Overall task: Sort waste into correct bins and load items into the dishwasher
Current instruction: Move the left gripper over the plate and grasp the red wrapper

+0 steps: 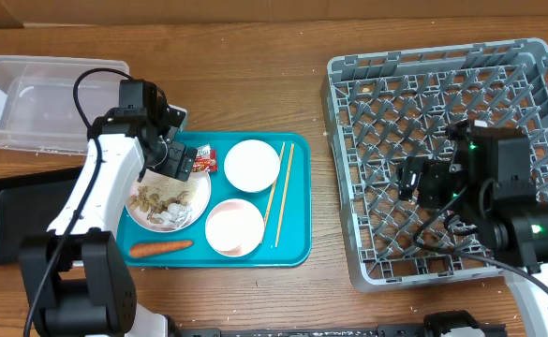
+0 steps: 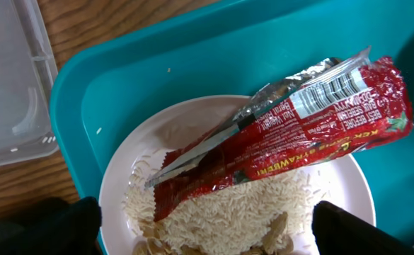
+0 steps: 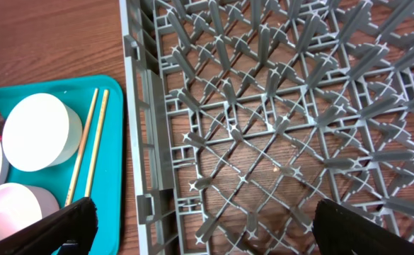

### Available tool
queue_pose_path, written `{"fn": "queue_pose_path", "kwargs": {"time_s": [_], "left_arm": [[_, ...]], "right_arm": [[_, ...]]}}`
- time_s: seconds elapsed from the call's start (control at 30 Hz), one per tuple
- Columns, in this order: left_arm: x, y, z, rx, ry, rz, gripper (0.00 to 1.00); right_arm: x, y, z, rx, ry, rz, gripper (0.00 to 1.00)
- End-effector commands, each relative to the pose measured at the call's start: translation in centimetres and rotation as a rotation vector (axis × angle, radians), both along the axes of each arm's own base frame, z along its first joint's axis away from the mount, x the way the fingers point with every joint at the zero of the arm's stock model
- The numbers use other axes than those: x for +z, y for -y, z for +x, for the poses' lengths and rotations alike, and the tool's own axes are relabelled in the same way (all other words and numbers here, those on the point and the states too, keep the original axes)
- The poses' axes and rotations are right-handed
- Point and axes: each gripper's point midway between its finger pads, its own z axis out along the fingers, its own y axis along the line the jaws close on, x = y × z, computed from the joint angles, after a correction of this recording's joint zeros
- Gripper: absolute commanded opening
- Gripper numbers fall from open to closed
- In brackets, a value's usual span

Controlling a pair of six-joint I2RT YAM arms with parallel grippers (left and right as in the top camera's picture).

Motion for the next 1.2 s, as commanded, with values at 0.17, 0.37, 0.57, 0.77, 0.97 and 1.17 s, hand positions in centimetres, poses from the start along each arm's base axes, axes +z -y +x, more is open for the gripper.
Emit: {"fn": "queue_pose_path", "kwargs": {"time_s": [0.17, 0.37, 0.57, 0.77, 0.97, 1.17], "left_arm": [[-1.8, 0.0, 0.6, -0.035, -0.041, 0.023, 0.89], [-3.4, 0.0, 0.3, -0.036, -0.086, 0.018, 0.75], [-3.6, 0.0, 0.4, -0.036, -0.088, 0.018, 0.44], [-3.6, 0.0, 0.4, -0.036, -0.088, 0.018, 0.20], [-3.6, 0.0, 0.3, -0.035, -0.091, 0.020, 0.04], [-3.2, -0.8, 0.5, 0.027, -0.078, 0.053, 0.04]], "right_arm": [[0.9, -0.1, 0.5, 0.001, 0.023, 0.007, 1.00], [0.9, -0.1, 0.5, 0.001, 0.022, 0.007, 1.00], [0.9, -0.1, 0.5, 0.001, 0.020, 0.007, 1.00], [0.9, -0.1, 0.5, 0.001, 0.020, 0.007, 1.00], [0.9, -0.1, 0.5, 0.001, 0.020, 0.007, 1.00], [0.9, -0.1, 0.5, 0.001, 0.020, 0.007, 1.00]]}}
